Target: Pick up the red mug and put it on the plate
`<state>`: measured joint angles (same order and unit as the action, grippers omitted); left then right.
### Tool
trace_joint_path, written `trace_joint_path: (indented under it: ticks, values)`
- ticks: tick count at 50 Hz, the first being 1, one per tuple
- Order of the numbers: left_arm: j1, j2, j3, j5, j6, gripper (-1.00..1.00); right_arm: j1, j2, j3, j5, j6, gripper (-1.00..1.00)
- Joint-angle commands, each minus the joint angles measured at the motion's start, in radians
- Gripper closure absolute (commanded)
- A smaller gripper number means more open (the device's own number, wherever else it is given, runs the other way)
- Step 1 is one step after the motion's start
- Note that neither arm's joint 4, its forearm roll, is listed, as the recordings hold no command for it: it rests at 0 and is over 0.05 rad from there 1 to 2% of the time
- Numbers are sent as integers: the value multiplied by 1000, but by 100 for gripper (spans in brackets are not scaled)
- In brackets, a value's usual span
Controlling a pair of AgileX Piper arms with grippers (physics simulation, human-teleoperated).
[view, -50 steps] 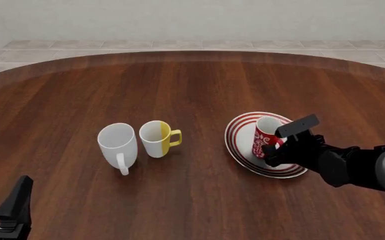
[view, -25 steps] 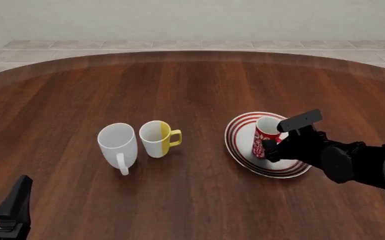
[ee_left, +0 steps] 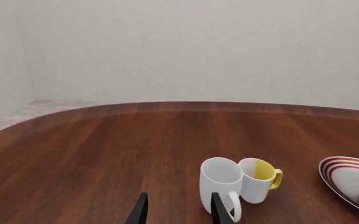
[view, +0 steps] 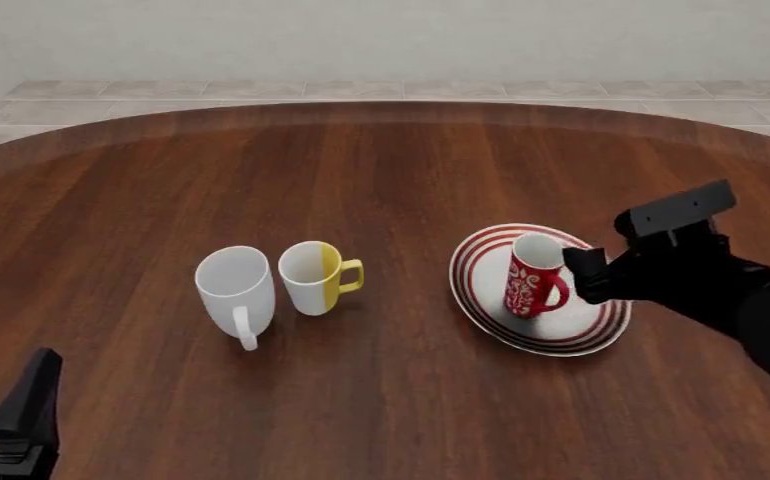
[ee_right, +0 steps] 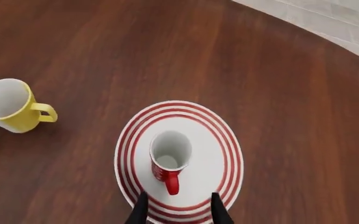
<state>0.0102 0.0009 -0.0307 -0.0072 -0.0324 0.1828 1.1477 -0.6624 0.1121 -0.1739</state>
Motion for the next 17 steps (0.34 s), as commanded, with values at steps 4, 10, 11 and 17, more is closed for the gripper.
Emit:
trace_joint_path:
  ticks: [4, 10, 11, 17]
  values:
    - [0, 0, -6, 0, 9, -100, 4, -256, 15, 155, -11, -100]
    - [-3, 0, -10, 3, 16, -100, 1, -372, 8, 238, -11, -100]
    - [-4, 0, -7, 1, 18, -100, 2, -390, 6, 248, -11, -100]
    - [-8, -1, -12, 4, 27, -100, 3, -525, 8, 338, 7, -100]
